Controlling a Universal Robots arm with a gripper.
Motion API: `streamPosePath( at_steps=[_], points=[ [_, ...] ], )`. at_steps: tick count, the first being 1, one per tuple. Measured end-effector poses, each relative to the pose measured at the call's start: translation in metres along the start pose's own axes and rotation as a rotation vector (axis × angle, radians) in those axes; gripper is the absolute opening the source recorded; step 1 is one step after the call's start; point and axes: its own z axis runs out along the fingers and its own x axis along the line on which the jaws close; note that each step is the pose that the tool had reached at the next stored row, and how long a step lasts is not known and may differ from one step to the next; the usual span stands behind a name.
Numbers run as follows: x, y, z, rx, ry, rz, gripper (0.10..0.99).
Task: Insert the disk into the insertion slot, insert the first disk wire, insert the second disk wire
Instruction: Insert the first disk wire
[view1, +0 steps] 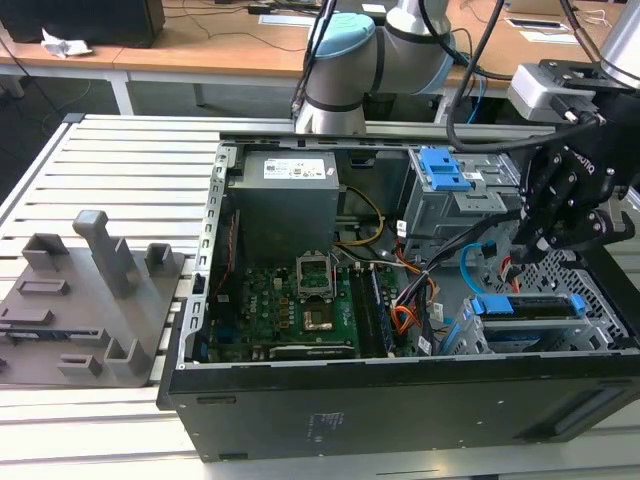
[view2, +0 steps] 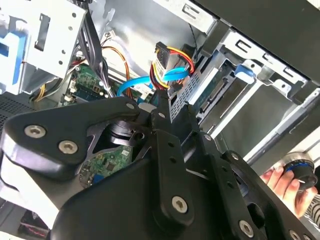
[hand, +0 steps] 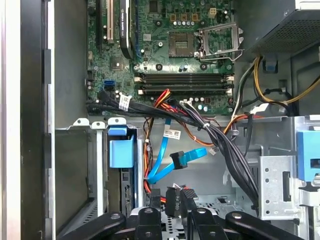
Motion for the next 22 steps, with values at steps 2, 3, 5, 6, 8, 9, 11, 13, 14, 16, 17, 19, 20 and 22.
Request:
streamPosePath(
  at_steps=[2, 3, 5, 6, 8, 9, 11, 13, 14, 16, 17, 19, 20, 22],
  points=[
    [-0.0003, -0.0005, 0.0037, 0.0, 0.0001, 0.0, 0.302],
    [-0.0005, -0.0007, 0.0056, 0.0, 0.0, 0.0, 0.302],
    [-0.0005, -0.0008, 0.0086, 0.0, 0.0001, 0.0, 0.302],
    [-0.0005, -0.0008, 0.009, 0.0, 0.0007, 0.0, 0.302],
    [-0.0005, -0.0008, 0.0091, 0.0, 0.001, 0.0, 0.302],
    [-0.0005, -0.0008, 0.0092, 0.0, 0.0011, 0.0, 0.302],
    [-0.0005, -0.0008, 0.0092, 0.0, 0.0018, 0.0, 0.22],
    [-0.0005, -0.0008, 0.0092, 0.0, 0.0024, 0.0, 0.165],
    [-0.0005, -0.0008, 0.0092, 0.0, 0.0027, 0.0, 0.165],
    [-0.0001, -0.0008, 0.0092, 0.0, 0.0032, 0.0, 0.165],
    [0.0011, -0.0009, 0.0092, 0.0, 0.0032, 0.0, 0.165],
    [0.0093, -0.001, 0.0092, 0.0, 0.0033, 0.0, 0.165],
    [0.0118, -0.0011, 0.0092, 0.0, 0.0032, 0.0, 0.165],
    [0.0177, -0.0012, 0.0093, 0.0, 0.0032, 0.0, 0.165]
  ],
)
